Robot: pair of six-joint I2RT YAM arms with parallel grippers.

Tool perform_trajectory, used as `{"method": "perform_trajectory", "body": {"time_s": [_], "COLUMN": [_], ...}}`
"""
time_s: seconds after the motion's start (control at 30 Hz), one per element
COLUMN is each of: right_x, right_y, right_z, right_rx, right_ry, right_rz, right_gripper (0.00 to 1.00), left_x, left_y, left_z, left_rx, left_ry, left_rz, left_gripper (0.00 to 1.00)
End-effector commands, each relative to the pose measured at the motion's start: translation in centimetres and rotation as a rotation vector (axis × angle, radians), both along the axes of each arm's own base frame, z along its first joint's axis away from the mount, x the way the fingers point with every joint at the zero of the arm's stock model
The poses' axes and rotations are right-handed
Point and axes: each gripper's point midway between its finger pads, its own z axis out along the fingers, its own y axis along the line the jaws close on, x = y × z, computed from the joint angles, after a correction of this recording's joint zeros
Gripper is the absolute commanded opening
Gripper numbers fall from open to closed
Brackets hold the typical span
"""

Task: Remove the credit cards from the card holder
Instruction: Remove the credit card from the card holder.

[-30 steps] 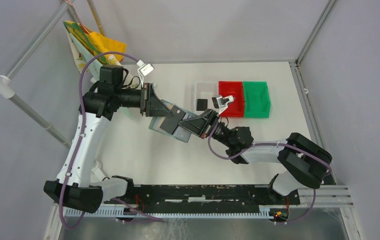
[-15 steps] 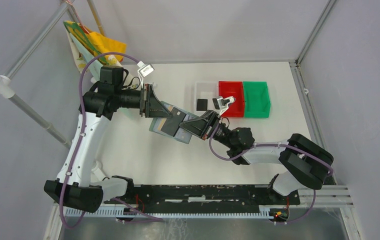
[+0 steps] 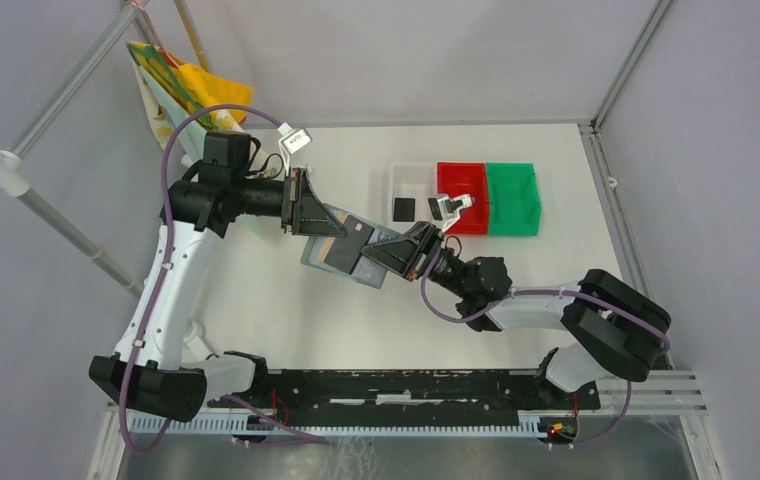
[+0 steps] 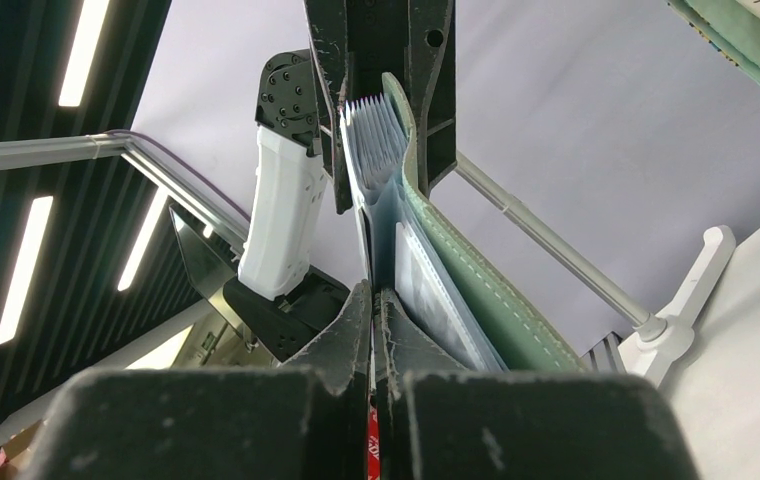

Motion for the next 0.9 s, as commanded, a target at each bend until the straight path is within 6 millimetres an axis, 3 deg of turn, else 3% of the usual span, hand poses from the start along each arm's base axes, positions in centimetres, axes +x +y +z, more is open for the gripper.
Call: {"method": "perform_trajectory", "body": {"time_s": [0.0,0.1,0.27,0.43,0.6,0.73,0.87], "right_x": [-0.8,-0.8,-0.7,-0.7,-0.7,-1.1,-1.1], "right_y": [-1.2,-1.5,-1.5,-1.9,-2.0,-1.3,-0.7], "right_z": [1.5,1.3,1.3,1.0,1.0,2.4,2.7], "right_rx": [0.063,0.066,0.069,0.066,0.065,0.088,0.073], "right_ry": [-0.056,-0.047,-0.04,-0.032,-0.036,-0.083,-0.101], "right_rz": [0.001,-0.007,-0.009,-0.024,-0.03,0.006,0.018], "right_gripper": [0.0,0.0,0.0,0.0,0.0,0.29,0.37], "left_x": [-0.7,-0.5,-0.3,-0.3,-0.2,-0.1,-0.2], "left_y": [0.0,0.0,-0.1,-0.1,-0.1,-0.1,0.0], "left_z": [3.5,3.8,5.2,4.3,4.4,4.0,3.7], "left_rx": [-0.071,-0.071,-0.104,-0.091,-0.086,-0.083,-0.077], "left_ry": [-0.116,-0.131,-0.183,-0.153,-0.163,-0.148,-0.148], "left_rz": [-0.041,-0.029,-0.003,-0.015,-0.013,-0.009,-0.002], "left_gripper": [0.24,0.3,0.31,0.26,0.29,0.29,0.29]}}
